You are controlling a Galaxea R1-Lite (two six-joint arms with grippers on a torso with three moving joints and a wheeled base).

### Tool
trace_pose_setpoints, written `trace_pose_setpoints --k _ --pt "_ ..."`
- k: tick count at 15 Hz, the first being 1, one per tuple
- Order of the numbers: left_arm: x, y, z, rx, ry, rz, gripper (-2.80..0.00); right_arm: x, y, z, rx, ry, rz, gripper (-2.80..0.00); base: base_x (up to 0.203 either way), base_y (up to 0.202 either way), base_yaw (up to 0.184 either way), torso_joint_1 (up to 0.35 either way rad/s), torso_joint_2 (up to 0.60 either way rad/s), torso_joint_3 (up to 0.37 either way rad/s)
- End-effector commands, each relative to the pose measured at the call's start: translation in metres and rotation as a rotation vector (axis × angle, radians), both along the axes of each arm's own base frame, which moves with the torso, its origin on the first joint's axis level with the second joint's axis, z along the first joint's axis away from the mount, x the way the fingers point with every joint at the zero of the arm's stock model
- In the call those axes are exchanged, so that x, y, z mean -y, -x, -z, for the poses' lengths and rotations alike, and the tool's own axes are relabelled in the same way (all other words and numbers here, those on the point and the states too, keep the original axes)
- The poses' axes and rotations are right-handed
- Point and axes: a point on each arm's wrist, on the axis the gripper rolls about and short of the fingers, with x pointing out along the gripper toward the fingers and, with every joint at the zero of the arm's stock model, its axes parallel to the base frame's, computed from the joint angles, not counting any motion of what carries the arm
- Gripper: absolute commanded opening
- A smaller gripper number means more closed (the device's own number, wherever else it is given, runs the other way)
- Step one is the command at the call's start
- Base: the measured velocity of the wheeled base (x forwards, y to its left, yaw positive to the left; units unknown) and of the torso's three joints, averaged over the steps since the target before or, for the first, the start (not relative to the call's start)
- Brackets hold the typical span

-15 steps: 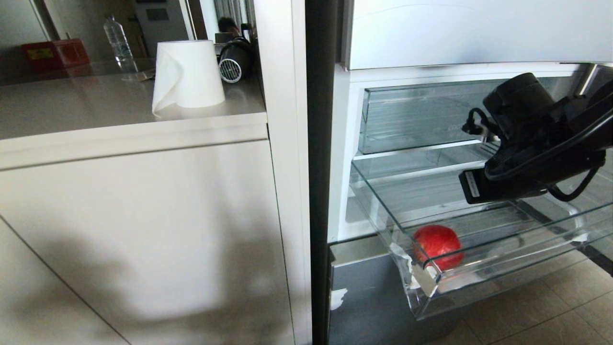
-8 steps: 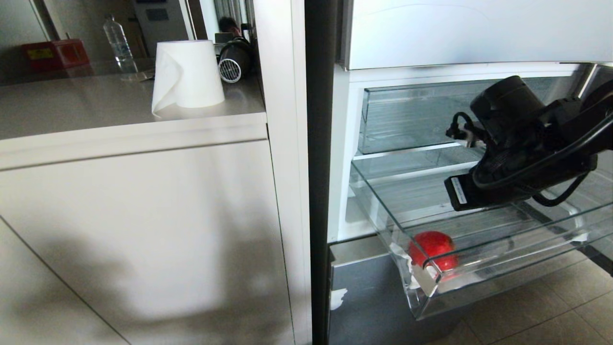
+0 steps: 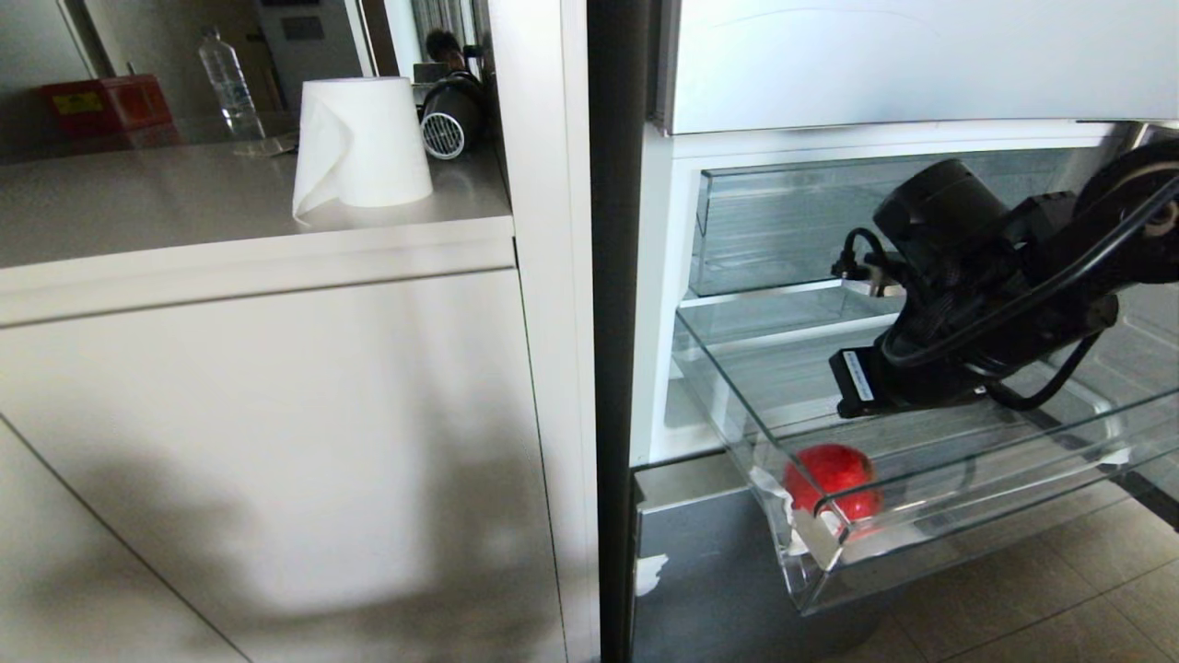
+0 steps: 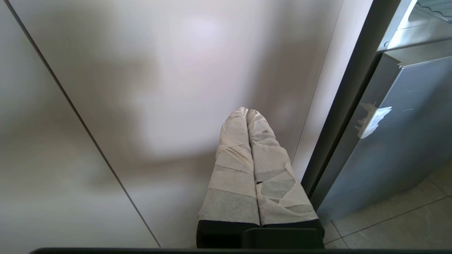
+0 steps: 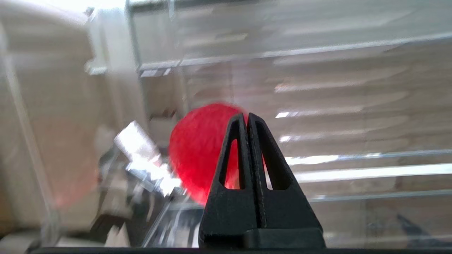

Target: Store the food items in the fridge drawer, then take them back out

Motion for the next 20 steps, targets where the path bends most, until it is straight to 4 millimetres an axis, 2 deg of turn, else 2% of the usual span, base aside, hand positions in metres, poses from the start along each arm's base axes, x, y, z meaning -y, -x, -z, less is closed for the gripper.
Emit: trace_pose_setpoints --k 1,6,9,10,20 --pt "0.000 0.000 0.000 0.000 0.000 -0.001 -2.80 -0.002 -0.003 -0.001 -0.059 -0.011 -0.020 -2.80 0.000 0.000 0.000 0.000 0.00 0.000" --pt "0.000 0.000 0.000 0.000 0.000 -0.001 -2.80 -0.002 -0.004 -0.012 -0.205 -0.027 -0.043 -2.80 0.000 0.000 0.000 0.000 0.00 0.000" --pt "0.000 0.000 0.000 0.000 0.000 0.000 -2.80 -0.002 -0.004 -0.008 -0.254 -0.007 -0.049 -2.80 0.000 0.000 0.000 0.000 0.00 0.000" --pt "0.000 0.000 0.000 0.000 0.000 -0.001 -2.80 -0.003 -0.005 -0.008 -0.252 -0.002 -0.053 0.00 0.000 0.000 0.000 0.000 0.00 0.000" --pt "0.000 0.000 0.000 0.000 0.000 0.000 -2.80 -0.009 -0.017 0.014 -0.312 0.043 -0.093 0.00 0.000 0.000 0.000 0.000 0.00 0.000"
